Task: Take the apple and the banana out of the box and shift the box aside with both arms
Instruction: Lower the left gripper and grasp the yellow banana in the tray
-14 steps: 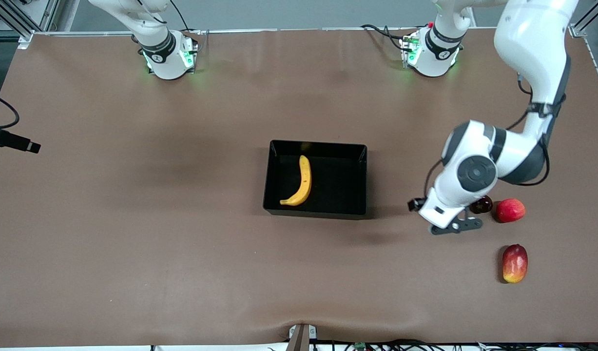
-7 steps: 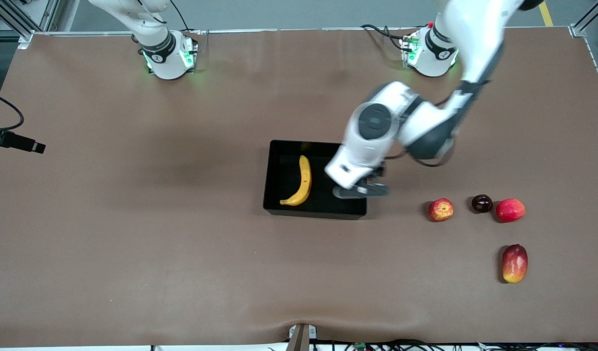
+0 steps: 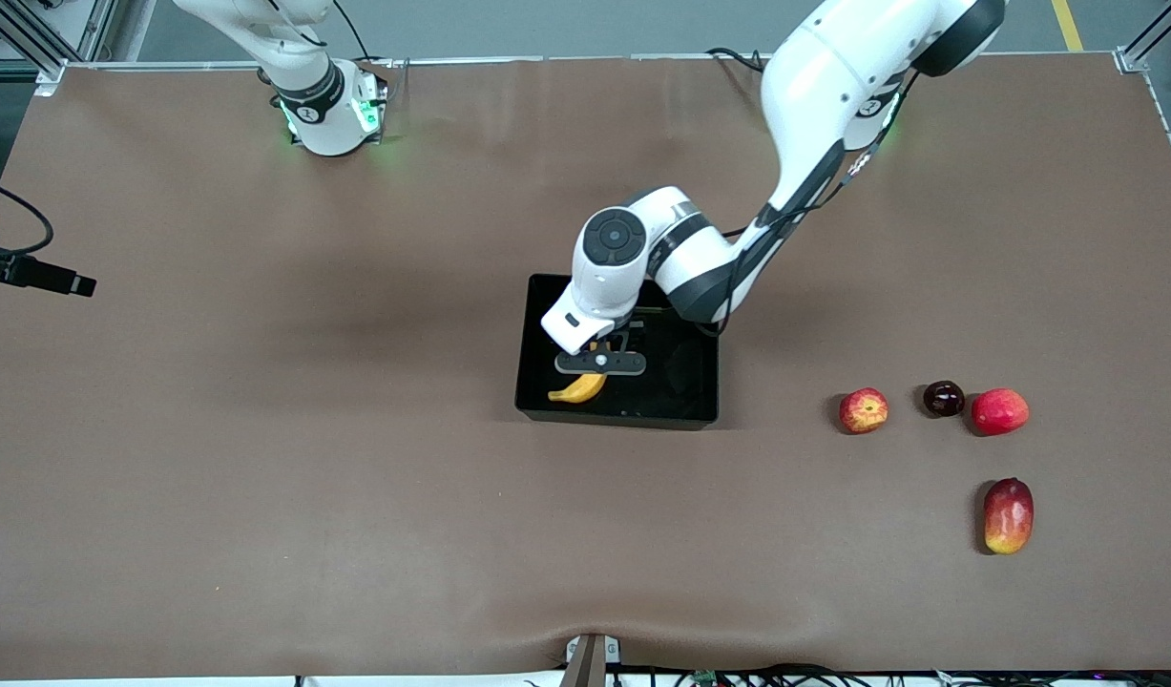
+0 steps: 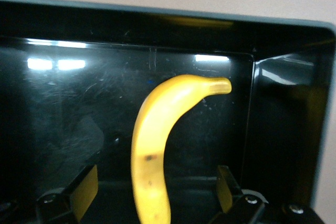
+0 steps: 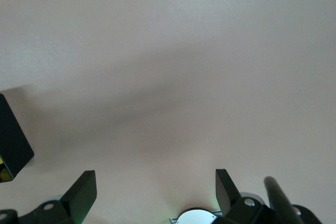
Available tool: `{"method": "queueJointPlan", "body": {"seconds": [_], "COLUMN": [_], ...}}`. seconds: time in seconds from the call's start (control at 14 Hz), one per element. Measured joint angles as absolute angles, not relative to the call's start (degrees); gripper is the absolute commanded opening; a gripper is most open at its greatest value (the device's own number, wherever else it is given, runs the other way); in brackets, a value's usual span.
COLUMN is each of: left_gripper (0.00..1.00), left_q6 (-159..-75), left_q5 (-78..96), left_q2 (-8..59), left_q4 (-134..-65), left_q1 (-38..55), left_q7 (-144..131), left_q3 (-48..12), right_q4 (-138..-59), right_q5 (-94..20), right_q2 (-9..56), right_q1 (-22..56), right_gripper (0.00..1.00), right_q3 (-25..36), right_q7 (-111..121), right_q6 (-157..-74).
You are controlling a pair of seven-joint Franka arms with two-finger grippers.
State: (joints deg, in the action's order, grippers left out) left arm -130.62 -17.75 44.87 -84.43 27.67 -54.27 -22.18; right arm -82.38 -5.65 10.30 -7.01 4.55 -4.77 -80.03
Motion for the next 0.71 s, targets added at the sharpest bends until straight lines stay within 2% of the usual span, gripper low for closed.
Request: {"method": "queueJointPlan", "body": {"seconds": [0.21, 0.29, 0.5, 0.64, 0.71], "left_gripper": [1.0, 0.95, 0.51, 0.3, 0.1], "left_q6": [-133.5, -133.9, -134.0, -134.0, -134.0], "left_q5": [-17.7, -17.7, -17.8, -17.9, -18.0], "left_q2": [47.5, 48.2, 48.9, 49.3, 49.6], "left_q4": [-84.3, -84.2, -84.1, -84.1, -84.1], "left_q1": [31.2, 31.6, 31.6, 31.6, 31.6], "left_q7": [-55.4, -55.6, -55.8, -55.8, -55.8], "left_q3": [-19.4, -19.3, -19.1, -19.0, -19.0], "right_q4": [-82.4, -82.4, -82.4, -82.4, -82.3], "right_q5": [-5.7, -5.7, -5.7, -5.7, -5.8], "right_q2": [10.7, 10.8, 10.9, 10.9, 10.8], "right_q1": [-7.0, -7.0, -6.8, -6.8, -6.8], "right_gripper": [1.0, 1.0, 1.0, 1.0, 1.0], "right_q3": [4.4, 4.4, 4.2, 4.2, 4.2], "right_q7": [-4.8, -4.8, -4.8, -4.8, -4.8], "right_q6": [-79.6, -79.5, -79.4, -79.4, -79.4]}}
